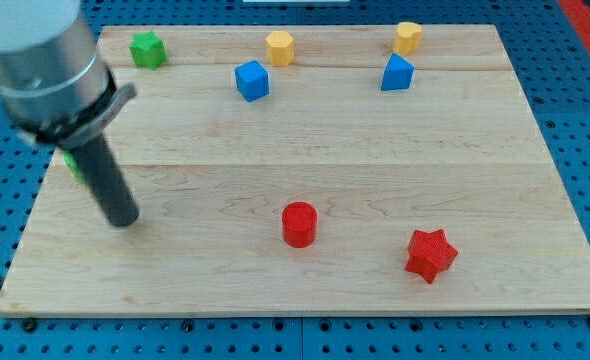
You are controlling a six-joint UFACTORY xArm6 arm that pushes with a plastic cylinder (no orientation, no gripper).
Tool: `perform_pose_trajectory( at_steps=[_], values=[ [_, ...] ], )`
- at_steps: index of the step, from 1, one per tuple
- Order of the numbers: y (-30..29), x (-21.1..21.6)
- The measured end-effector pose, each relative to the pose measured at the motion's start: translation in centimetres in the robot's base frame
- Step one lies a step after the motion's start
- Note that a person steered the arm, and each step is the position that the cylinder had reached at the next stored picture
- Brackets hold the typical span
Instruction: Push the green circle right and upwards
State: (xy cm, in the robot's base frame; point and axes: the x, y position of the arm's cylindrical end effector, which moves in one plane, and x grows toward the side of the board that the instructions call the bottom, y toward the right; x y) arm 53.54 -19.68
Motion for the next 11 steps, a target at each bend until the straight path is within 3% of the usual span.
perform_pose_trajectory(
  at_steps=[1,2,3,4,6,7,10,11],
  values=[
    [-7.6,-4.3],
    [-7.3,-8.4],
    [-1.9,-8.4],
    [-4.3,-5.3],
    [1.8,-6.6],
    [1.7,-8.8],
    [3.2,-8.5],
    [9.6,-7.9]
  ],
)
